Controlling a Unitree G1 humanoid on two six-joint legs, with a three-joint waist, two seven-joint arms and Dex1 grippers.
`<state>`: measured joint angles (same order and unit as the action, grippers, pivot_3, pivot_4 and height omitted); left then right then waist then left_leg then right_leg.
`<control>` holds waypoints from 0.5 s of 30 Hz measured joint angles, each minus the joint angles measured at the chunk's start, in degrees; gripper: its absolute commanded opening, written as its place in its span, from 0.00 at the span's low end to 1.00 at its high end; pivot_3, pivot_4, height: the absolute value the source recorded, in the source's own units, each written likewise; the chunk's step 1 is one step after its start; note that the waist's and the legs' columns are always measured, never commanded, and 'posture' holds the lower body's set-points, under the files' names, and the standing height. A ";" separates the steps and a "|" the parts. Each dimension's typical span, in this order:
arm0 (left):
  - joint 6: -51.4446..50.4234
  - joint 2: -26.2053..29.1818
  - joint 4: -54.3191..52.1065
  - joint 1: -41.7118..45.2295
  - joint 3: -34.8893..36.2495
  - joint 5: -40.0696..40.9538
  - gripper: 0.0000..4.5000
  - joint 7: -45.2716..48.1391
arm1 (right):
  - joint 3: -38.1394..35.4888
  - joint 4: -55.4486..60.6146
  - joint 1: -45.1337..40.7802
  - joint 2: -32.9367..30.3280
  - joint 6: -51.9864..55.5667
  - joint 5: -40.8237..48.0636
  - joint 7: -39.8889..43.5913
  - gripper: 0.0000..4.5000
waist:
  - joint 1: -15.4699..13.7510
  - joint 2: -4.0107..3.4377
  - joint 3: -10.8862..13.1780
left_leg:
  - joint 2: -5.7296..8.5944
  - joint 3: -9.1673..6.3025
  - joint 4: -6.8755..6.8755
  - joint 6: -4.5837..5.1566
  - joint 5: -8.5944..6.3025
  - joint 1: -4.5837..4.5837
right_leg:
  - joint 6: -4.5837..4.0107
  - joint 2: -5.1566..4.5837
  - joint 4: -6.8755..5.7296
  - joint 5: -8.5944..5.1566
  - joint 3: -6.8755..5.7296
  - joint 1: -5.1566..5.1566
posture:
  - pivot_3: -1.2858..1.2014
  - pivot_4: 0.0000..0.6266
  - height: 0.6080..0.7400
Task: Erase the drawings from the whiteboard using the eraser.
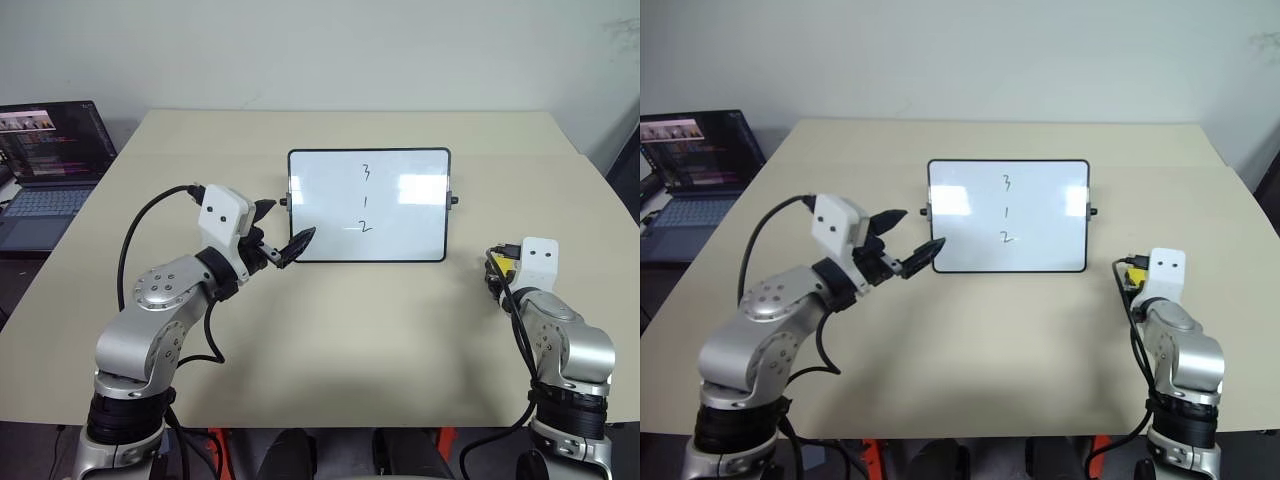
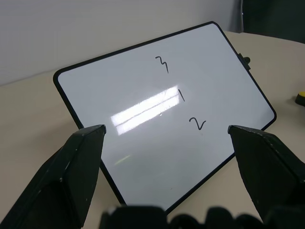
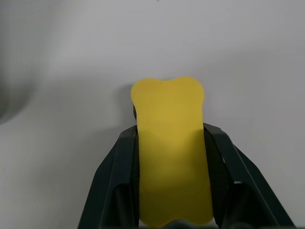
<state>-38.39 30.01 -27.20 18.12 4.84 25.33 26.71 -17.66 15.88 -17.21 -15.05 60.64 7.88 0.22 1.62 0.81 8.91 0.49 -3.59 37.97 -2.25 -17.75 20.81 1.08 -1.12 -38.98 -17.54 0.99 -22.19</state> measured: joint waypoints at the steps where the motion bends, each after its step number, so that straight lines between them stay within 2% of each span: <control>1: 0.00 0.01 -0.05 0.00 0.00 0.00 1.00 0.00 | -0.02 0.00 -0.37 -0.44 0.00 0.02 0.17 0.31 | 0.00 0.00 0.00 | 0.00 0.01 0.00 0.00 0.00 0.00 | 0.00 0.00 0.00 0.00 0.00 0.00 | 0.52 0.24 1.00; 9: -0.02 -0.01 -0.18 0.17 -0.08 0.00 1.00 -0.02 | -0.40 1.97 -3.69 -0.49 1.87 1.32 1.14 0.31 | 0.07 0.00 0.00 | -0.01 0.00 -0.01 0.00 0.00 0.01 | 0.00 0.00 0.00 0.00 0.00 -0.01 | 0.52 0.24 1.00; 15: -0.02 -0.06 -0.18 0.46 -0.19 -0.01 1.00 -0.07 | -0.25 2.65 -1.39 -0.11 4.31 2.59 2.55 0.31 | 0.02 0.00 0.00 | -0.01 -0.02 -0.02 0.00 0.00 0.02 | 0.00 0.00 0.02 0.00 -0.02 -0.01 | 0.52 0.24 1.00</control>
<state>-38.41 29.95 -27.38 18.58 4.65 25.32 26.64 -17.91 18.53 -18.60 -15.16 64.95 10.47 2.77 1.65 0.81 8.91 0.48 -3.61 37.95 -2.24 -17.75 20.83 1.08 -1.12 -38.97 -17.54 0.98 -22.20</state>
